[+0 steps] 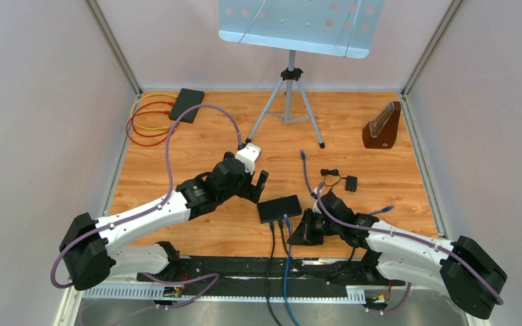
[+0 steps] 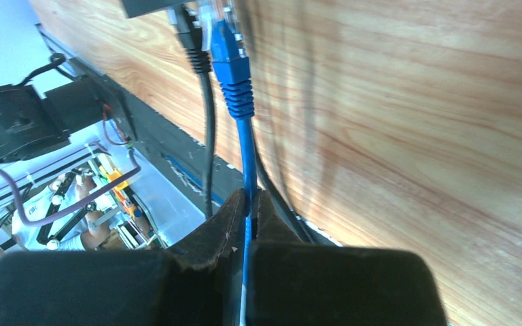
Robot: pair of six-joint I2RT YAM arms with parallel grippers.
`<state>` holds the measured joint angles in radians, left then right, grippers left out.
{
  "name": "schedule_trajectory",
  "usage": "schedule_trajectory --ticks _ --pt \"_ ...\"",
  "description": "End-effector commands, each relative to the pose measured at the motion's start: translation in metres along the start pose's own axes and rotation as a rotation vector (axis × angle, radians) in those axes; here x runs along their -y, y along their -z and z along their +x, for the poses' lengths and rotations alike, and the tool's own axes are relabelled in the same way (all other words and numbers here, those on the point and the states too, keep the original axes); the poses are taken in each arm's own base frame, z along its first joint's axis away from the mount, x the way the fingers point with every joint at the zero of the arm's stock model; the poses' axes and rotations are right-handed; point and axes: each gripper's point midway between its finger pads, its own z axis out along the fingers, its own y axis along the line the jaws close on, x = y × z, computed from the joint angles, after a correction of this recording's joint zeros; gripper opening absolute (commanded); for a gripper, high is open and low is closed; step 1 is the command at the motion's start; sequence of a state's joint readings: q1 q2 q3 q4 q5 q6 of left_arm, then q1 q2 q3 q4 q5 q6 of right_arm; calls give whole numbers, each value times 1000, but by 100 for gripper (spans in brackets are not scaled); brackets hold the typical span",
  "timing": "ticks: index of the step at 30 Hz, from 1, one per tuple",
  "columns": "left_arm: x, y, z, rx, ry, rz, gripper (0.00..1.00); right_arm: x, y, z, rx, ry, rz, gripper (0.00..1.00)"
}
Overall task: Pull the plug from the switch port
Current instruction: Pick up the connector from the center of the board.
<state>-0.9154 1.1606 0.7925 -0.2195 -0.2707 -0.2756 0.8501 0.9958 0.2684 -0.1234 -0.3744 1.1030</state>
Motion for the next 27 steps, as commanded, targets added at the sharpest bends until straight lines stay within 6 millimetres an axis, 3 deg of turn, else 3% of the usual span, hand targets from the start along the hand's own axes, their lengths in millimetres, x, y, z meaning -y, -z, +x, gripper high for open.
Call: schedule_trajectory --ticks 1,6,9,16,23,27 --pt "1 -4 -1 2 13 -3 100 -20 10 -5 31 15 -58 0" --pt "1 -5 -4 9 15 -4 100 -39 30 -5 62 43 -130 0" --pt "-2 -1 -8 22 23 -21 100 -71 54 -8 113 100 -252 0" --pt "-29 20 -17 105 77 -141 100 -163 150 -13 301 323 -583 0" --pt "-46 38 -19 166 121 -194 100 -225 244 -4 476 503 -824 0" --pt "-47 38 -16 166 142 -194 100 -246 274 -17 619 596 -825 0"
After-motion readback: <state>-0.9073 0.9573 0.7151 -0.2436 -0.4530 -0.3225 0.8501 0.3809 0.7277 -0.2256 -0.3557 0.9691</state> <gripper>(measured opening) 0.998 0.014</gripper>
